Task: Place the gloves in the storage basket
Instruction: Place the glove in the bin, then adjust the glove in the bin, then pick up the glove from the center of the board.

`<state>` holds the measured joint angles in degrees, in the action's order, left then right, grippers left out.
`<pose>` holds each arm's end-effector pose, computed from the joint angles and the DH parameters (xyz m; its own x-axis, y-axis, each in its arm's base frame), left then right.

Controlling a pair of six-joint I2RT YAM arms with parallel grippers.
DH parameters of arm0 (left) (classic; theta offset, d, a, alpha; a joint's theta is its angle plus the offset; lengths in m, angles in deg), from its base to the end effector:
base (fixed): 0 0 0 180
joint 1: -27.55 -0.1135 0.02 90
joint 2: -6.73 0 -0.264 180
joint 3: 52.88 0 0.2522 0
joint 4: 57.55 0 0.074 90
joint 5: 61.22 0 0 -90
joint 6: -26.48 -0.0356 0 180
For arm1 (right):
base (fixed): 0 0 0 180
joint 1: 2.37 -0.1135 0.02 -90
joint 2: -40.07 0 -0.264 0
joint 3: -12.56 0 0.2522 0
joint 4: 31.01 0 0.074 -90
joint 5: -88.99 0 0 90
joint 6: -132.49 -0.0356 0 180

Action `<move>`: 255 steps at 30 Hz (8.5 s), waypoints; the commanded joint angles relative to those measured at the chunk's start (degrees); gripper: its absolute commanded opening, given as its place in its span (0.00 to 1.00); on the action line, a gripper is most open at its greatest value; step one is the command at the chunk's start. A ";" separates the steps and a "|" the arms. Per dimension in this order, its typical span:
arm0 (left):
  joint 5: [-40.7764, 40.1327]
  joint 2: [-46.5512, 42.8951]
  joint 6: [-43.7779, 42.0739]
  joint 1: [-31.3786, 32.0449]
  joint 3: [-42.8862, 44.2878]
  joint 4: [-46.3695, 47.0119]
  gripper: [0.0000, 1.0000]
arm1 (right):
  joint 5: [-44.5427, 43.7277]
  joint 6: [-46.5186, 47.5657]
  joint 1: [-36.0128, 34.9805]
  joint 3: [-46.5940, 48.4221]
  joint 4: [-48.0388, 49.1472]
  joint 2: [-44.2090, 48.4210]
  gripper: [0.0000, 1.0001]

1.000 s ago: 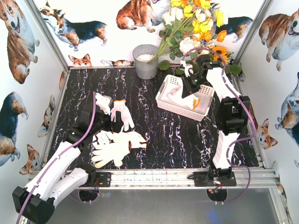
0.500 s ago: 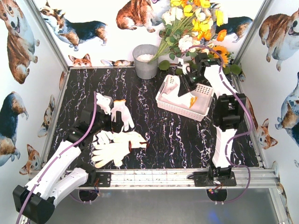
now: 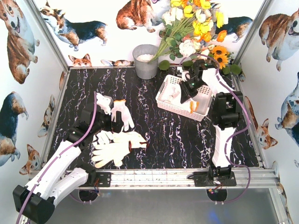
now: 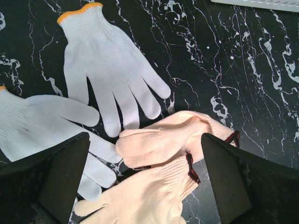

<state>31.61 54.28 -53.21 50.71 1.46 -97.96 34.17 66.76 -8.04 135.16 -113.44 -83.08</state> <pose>0.1680 -0.0738 0.2775 -0.5779 0.0528 -0.8144 0.3326 0.9265 -0.1759 0.4250 0.0628 0.2298 -0.8384 -0.4208 -0.3465 -0.5435 0.6948 0.4711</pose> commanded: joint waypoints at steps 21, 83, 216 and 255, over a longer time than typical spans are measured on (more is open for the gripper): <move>0.99 -0.11 -0.72 -0.99 -0.32 1.08 1.00 | -17.97 0.02 -2.24 -4.33 10.25 0.32 0.00; 0.80 0.02 -0.73 -0.92 -0.41 1.03 1.00 | -26.97 -7.10 -1.45 -16.32 24.77 8.27 0.34; -18.73 -8.83 19.12 -1.02 12.60 -22.60 1.00 | -45.68 -32.75 -2.06 -28.68 38.94 23.33 0.39; -0.22 27.56 20.21 -38.53 -3.21 17.95 0.73 | -24.40 -47.70 -18.85 -47.32 25.74 71.56 0.55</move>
<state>26.43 79.02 -33.78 13.97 -1.71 -87.43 8.88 20.73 -26.64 88.74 -90.01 -14.26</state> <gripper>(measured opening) 0.763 0.551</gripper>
